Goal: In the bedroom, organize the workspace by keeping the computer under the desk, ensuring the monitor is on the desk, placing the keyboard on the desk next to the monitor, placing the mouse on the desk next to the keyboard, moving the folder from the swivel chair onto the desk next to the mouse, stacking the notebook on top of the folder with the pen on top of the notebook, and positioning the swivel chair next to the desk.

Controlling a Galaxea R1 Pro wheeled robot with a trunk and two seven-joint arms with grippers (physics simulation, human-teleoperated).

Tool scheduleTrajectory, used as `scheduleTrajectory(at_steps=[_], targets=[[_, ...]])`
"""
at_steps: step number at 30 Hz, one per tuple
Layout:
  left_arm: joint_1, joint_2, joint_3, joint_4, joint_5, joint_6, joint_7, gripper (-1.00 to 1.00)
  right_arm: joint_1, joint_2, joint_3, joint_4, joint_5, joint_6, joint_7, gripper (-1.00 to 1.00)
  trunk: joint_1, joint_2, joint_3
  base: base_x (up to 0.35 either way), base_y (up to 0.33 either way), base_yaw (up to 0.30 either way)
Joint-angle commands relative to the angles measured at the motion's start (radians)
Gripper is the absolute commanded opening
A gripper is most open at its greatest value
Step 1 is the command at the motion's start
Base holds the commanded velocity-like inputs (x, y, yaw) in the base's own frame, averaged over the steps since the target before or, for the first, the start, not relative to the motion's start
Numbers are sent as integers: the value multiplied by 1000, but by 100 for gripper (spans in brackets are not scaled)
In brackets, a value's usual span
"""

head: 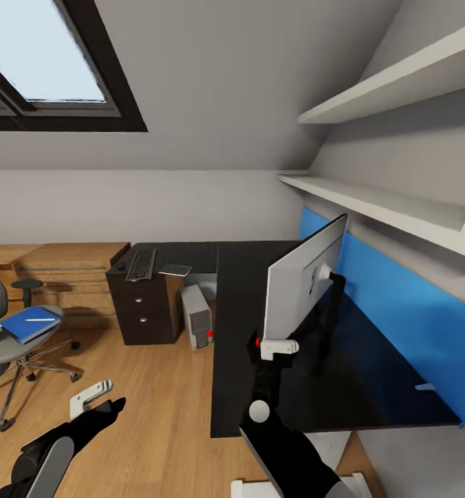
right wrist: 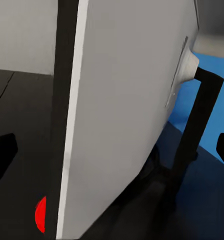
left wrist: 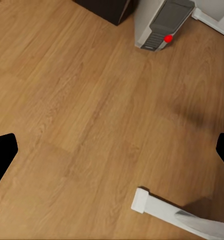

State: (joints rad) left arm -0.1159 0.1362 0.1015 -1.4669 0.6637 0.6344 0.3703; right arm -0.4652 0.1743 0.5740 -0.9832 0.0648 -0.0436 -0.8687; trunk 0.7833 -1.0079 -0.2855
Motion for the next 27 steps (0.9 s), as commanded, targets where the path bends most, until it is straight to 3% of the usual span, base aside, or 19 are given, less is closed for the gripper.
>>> scheduleTrajectory(at_steps=[1,23,27], targets=[[-1,0,0,-1,11,3,9,100,-1,0,1,1,1,-4,-4,100,0,-1,-1,5,86,0],[-1,0,0,-1,11,5,9,100,-1,0,-3,7,0,-4,-6,100,0,-1,-1,100,17,0],[-1,0,0,-1,11,5,9,100,-1,-11,-4,7,-2,-4,-5,100,0,-1,-1,18,0,0]])
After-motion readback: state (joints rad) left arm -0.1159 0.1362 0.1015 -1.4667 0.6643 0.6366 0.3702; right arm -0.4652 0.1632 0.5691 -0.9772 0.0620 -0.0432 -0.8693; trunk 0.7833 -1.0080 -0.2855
